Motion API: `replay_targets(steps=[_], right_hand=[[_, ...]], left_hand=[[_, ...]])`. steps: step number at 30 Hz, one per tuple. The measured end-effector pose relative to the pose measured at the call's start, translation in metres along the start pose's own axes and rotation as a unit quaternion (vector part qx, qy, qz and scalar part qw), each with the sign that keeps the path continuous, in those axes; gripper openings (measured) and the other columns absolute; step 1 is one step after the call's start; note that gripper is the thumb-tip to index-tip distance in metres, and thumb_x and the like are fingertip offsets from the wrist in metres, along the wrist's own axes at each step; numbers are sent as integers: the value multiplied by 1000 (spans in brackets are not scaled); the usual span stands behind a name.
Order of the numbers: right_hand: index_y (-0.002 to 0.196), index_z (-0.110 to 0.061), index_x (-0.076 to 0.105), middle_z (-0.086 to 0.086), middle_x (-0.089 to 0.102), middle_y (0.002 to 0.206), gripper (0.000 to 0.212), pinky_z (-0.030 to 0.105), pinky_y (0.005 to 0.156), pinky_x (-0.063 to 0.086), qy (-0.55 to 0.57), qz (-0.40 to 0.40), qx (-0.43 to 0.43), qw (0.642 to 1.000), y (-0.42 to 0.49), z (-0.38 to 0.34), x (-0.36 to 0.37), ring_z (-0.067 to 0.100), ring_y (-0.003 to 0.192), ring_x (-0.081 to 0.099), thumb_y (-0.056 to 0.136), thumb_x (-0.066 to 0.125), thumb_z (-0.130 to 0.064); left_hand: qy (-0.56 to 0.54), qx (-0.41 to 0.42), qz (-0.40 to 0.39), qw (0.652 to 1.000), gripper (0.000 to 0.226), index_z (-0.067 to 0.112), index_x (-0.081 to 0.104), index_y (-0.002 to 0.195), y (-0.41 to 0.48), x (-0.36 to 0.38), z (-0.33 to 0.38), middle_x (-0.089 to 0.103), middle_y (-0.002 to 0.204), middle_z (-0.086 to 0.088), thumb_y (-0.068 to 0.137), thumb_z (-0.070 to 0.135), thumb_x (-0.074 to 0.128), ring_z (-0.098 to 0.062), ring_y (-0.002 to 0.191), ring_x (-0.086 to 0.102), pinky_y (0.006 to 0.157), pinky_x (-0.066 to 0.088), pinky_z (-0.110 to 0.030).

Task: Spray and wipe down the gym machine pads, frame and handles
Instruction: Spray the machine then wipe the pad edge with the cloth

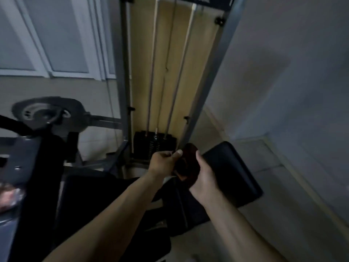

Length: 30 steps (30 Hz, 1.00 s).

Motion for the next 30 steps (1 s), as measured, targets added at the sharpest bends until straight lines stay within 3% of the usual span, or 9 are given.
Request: replay_targets(steps=[2,5,8,10,14,17,20,23,30], right_hand=[[132,-9,68,20,71,127,47,48,103,51,11,15,9,1000,6,-13,-36,35,116,70,105,51,-43],[127,-11,70,19,74,117,35,46,87,55,-51,69,-27,996,24,-57,-88,36,105,72,101,61,-33],[127,-18,70,9,73,120,38,46,94,58,-251,137,-167,944,51,-129,-144,32,112,70,93,75,-35],[135,-23,66,-4,66,130,38,31,98,53,-478,129,-311,812,59,-176,-162,16,120,63,97,70,-28],[142,-24,60,-3,42,161,47,38,90,57,-842,-80,-394,361,89,-168,-201,22,133,51,98,60,-38],[145,-24,58,0,39,164,53,52,107,47,-882,-209,-354,229,100,-142,-245,31,150,36,100,49,-51],[138,-26,64,-2,51,156,42,57,120,31,-845,-266,-409,216,109,-150,-235,30,152,36,100,55,-40],[132,-24,69,-1,58,149,40,61,120,30,-833,-291,-412,229,151,-161,-200,30,148,42,93,74,-29],[136,-12,67,10,56,151,35,47,121,32,-855,-274,-352,264,242,-163,-131,32,143,48,101,63,-14]], left_hand=[[26,6,-14,1000,34,-3,70,86,10,44,-12,72,71,-9,90,30,79,-19,59,69,49,55,-27],[103,25,15,994,44,14,66,99,37,86,-29,70,88,4,80,49,84,-11,77,66,71,54,-28],[110,1,4,994,33,16,65,94,65,122,-53,63,81,6,89,46,76,-16,82,62,76,48,-30],[100,-44,10,994,22,16,68,86,79,141,-75,65,76,1,94,37,73,-19,76,63,71,48,-30],[121,-94,21,988,12,22,71,85,103,171,-117,70,89,-4,97,23,69,-23,84,66,77,52,-33],[123,-107,1,987,31,13,69,126,120,196,-144,69,124,-7,96,20,71,-19,104,66,92,50,-29],[98,-104,-12,990,56,14,48,150,121,212,-160,56,147,-7,98,16,68,-17,119,62,109,48,-36],[126,-100,-23,987,65,20,34,159,125,218,-173,27,166,-5,100,18,63,-23,152,29,122,24,-37],[185,-108,-52,975,80,31,20,162,126,230,-200,4,172,2,98,31,67,-28,157,9,128,13,-46]])
Point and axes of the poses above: each hand's wrist, its own y-axis towards the middle knuckle, its own x-axis out of the palm, z = x × y, the point moved 6 cm from there along y, towards the middle knuckle
